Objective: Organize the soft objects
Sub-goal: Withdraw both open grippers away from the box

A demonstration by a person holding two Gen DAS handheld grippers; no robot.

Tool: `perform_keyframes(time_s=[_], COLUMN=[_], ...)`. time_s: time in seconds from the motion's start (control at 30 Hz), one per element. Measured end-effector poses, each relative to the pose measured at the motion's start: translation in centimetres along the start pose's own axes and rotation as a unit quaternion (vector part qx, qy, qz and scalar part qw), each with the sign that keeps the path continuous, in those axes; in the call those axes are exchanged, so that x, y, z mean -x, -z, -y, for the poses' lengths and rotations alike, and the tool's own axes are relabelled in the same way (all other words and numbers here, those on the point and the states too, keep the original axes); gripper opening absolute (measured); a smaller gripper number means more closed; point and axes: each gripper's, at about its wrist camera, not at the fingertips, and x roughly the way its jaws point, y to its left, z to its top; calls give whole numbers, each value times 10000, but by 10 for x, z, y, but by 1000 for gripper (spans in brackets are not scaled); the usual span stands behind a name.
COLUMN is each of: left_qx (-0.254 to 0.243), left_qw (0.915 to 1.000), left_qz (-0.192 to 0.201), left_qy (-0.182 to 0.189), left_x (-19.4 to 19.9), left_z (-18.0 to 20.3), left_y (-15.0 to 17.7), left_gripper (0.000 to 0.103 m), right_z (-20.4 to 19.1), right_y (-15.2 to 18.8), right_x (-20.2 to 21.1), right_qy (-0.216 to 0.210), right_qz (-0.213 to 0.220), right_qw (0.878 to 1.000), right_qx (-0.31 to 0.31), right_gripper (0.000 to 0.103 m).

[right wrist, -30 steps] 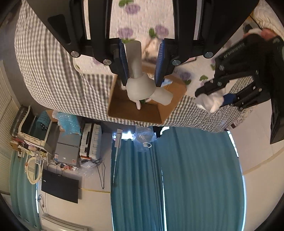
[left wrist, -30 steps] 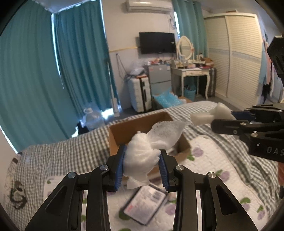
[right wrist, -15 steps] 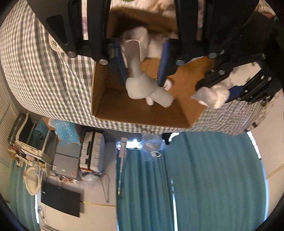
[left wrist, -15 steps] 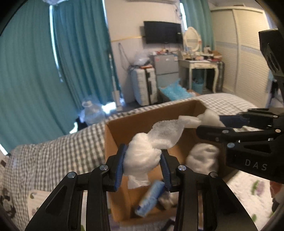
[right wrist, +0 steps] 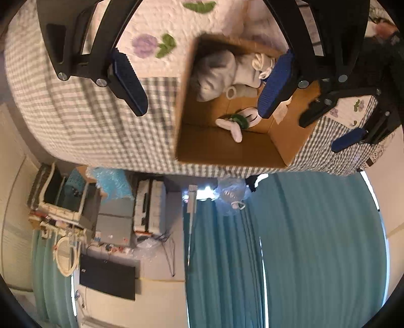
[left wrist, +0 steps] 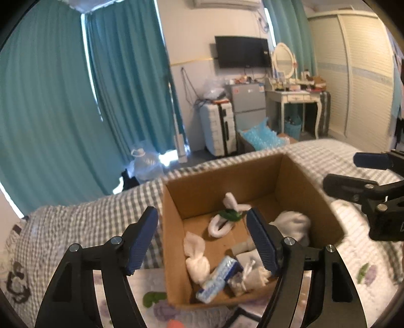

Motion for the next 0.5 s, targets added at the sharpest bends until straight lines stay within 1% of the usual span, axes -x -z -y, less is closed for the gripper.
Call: perform_keyframes(time_s=[0.07, 0.13, 0.17, 0.23, 0.3, 0.33, 0.37, 0.4, 0.5], left_qx=[92, 232, 266, 260, 241, 246, 227, 192, 92], left_qw=[9998, 9991, 9985, 9975, 9961, 9953, 9947, 9946, 9949], left_qz=[148, 364, 477, 651, 830, 902, 971, 1007, 1002], left_qy=[-6, 48, 90, 105, 203, 244, 242, 135, 101], left_x=[28, 61, 80, 113, 150, 161, 176, 190, 212], left_z=[-6, -12, -15, -21, -28, -31, -33, -35, -40], left_y=[-8, -19, -24, -31, -36, -37, -37, -35, -24], left_gripper=[74, 74, 74, 74, 84, 89, 89, 89, 89], right_z=[1, 2, 0, -4, -11, -13, -17, -21, -29], right_y=[-4, -9, -10, -13, -12, -12, -9, -6, 6], right_x=[27, 60, 81, 110, 145, 158, 174, 185, 212], right_qy=[58, 62, 38, 37, 96, 107, 80, 56, 8], right_qz=[49, 196, 261, 320, 422, 461, 492, 492, 444], right_qw=[10000, 9997, 9996, 9993, 9986, 9983, 9982, 9982, 9984], right_qx=[62, 95, 112, 172, 293, 327, 347, 342, 352], right_gripper=[89, 91, 91, 93, 95, 96, 96, 97, 98])
